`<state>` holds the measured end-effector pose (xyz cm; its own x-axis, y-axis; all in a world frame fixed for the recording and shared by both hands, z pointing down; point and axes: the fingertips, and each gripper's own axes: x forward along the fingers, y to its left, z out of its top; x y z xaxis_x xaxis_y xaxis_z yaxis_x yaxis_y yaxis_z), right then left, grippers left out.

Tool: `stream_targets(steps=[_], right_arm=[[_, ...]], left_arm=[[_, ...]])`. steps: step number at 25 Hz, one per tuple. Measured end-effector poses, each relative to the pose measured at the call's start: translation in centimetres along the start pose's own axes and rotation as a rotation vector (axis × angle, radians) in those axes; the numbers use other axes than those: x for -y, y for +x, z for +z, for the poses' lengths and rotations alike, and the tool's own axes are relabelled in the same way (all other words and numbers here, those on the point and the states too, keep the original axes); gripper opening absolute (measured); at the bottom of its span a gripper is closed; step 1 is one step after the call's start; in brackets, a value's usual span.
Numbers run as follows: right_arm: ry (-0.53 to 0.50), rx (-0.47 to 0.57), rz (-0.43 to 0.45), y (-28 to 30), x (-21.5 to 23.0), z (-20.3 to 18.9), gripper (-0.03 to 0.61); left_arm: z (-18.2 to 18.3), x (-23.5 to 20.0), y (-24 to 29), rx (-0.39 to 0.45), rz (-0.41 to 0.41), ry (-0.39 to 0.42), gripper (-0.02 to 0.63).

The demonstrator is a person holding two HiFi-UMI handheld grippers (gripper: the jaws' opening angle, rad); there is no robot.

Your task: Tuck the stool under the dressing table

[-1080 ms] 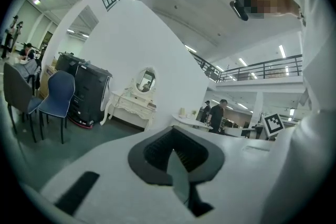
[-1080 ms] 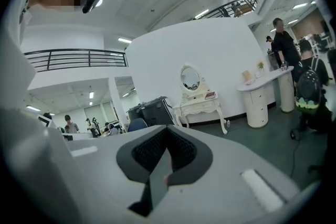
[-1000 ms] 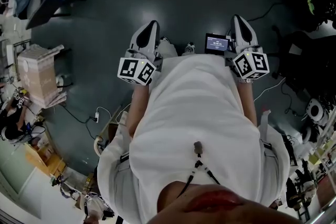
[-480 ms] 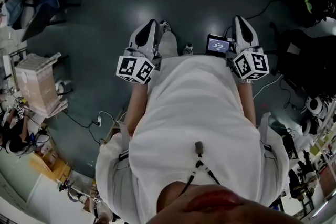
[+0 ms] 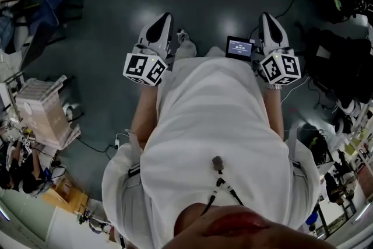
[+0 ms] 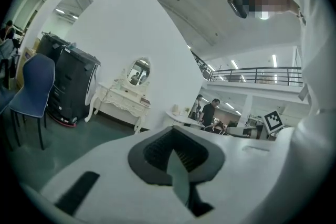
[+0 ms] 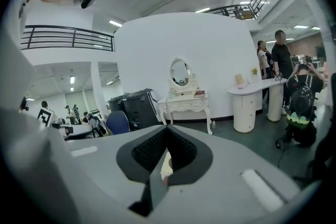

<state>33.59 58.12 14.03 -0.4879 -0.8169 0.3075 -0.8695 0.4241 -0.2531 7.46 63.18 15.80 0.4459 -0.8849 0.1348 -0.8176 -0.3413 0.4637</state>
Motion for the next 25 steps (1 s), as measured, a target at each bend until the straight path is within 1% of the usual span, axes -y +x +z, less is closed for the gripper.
stream_targets(steps=[2,5,8,12,14,17,19,22,25], right_arm=[[0.005,0.016,-0.015,1.2,-0.1,0.7,0.008],[0.013,0.023,-0.025,2.2,0.1,1.2,0.008],[0.011,0.016,-0.028,3.2,0.2,1.5,0.008],[0.003,-0.008,-0.027,6.1,0.7,2.1,0.008],[0.005,-0.027,-0.021,7.4,2.0,2.1,0.008],[0.017,-0.050,-0.015,9.8,5.1,2.2,0.008],[0.025,-0.062,-0.004,11.9,7.0,2.6,0.008],[0.016,-0.062,0.037,15.8,9.3,4.1,0.008],[-0.002,-0.058,0.096,19.7,10.9,5.7,0.008]], left_arm=[[0.9,-1.5,0.7,-0.008,-0.012,0.020,0.008],[2.0,-3.0,1.1,-0.008,-0.008,0.039,0.008],[2.4,-4.4,1.5,-0.007,0.010,0.026,0.008],[2.1,-6.9,3.9,-0.033,0.031,-0.013,0.008],[1.9,-7.0,5.6,-0.043,0.028,-0.017,0.008],[1.8,-6.9,8.4,-0.058,0.042,0.006,0.009],[2.2,-7.3,9.9,-0.056,0.072,-0.001,0.014],[3.4,-8.5,12.0,-0.037,0.129,-0.026,0.015],[4.4,-9.3,14.0,-0.024,0.175,-0.010,0.015]])
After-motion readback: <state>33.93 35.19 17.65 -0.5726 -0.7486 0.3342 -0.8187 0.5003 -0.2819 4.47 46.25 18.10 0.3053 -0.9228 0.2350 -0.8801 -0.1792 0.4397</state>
